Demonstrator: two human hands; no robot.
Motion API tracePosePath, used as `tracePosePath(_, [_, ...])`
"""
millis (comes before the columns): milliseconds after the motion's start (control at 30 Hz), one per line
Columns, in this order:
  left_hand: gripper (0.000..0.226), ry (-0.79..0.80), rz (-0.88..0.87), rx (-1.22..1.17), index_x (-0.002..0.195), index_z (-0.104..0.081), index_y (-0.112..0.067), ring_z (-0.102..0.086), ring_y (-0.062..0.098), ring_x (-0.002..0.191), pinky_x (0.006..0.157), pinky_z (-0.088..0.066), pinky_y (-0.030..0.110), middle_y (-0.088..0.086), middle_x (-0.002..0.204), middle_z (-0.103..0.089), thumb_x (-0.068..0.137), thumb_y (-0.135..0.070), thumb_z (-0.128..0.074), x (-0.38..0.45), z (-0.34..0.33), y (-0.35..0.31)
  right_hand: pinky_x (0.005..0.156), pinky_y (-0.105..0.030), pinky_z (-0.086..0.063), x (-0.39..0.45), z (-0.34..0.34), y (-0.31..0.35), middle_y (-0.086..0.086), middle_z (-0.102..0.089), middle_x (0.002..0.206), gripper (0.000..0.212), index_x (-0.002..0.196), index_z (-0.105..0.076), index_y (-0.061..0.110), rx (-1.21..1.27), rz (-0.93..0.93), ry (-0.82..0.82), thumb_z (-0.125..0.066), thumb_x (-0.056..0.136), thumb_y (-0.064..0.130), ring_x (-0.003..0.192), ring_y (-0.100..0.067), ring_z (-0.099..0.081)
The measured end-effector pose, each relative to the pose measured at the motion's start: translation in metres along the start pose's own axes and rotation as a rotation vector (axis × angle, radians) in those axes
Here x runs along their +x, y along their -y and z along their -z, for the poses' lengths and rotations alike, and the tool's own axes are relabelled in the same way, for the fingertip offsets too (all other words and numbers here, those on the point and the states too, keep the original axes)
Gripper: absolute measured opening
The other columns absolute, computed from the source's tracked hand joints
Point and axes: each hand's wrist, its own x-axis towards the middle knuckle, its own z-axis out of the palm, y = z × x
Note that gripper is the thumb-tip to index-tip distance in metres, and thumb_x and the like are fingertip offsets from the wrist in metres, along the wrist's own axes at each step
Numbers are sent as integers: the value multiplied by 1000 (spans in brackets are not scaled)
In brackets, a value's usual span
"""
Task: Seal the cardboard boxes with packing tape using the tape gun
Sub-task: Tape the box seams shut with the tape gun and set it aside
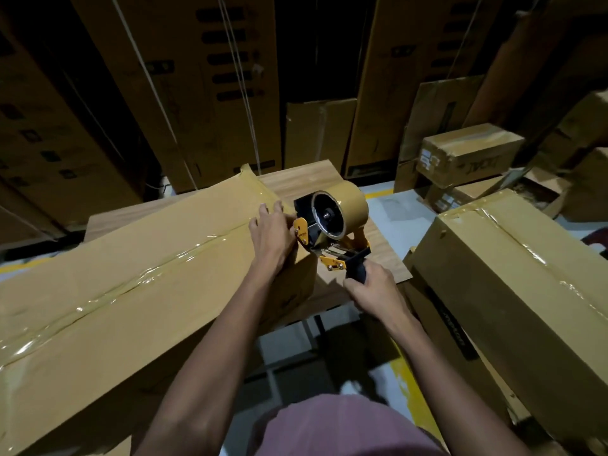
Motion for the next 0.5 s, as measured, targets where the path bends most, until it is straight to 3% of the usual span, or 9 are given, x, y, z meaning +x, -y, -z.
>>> tracePosePath(67, [49,50,-15,-52,144,-50,-8,-37,38,143,119,-25,50,21,143,-51,96,-7,-60,-12,1,-6,72,-40,-55,-3,-4,3,-8,-67,89,15,94,-60,13,3,-33,-36,-70,88,23,84,-30,-66])
tracePosePath(167, [42,87,-27,-96,140,-59,-8,-22,33,152,124,-10,43,16,159,-39,98,-7,-55,-19,2,0,61,-32,-48,-9,-13,5,-8,-65,87,15,93,-59,12,19,-72,-73,-70,89,21,80,-27,-63])
tracePosePath(233, [35,77,-49,-95,132,-67,-9,-20,30,153,123,-12,41,14,159,-39,99,-11,-56,-19,5,2,57,-28,-41,-14,-17,8,-6,-63,85,14,91,-58,12,38,-77,-91,-69,91,20,76,-23,-59])
tracePosePath(300, [32,78,-67,-114,130,-69,-13,-22,30,153,120,-16,40,14,156,-44,100,-16,-57,-16,5,4,59,-31,-45,-17,-16,12,-8,-65,84,11,89,-59,14,94,-101,-106,-68,91,20,77,-25,-62])
tracePosePath(367, [33,79,-92,-132,131,-69,-17,-23,30,152,119,-18,41,12,152,-49,101,-22,-58,-15,2,8,62,-34,-48,-23,-11,13,-9,-66,84,10,89,-60,15,126,-130,-114,-68,90,22,78,-28,-65])
tracePosePath(500, [36,77,-128,-136,134,-67,-26,-24,29,152,118,-22,45,-1,152,-51,101,-39,-58,-8,-10,16,59,-29,-41,-46,-8,-1,-4,-64,84,10,94,-61,15,146,-191,-128,-68,94,23,77,-22,-61])
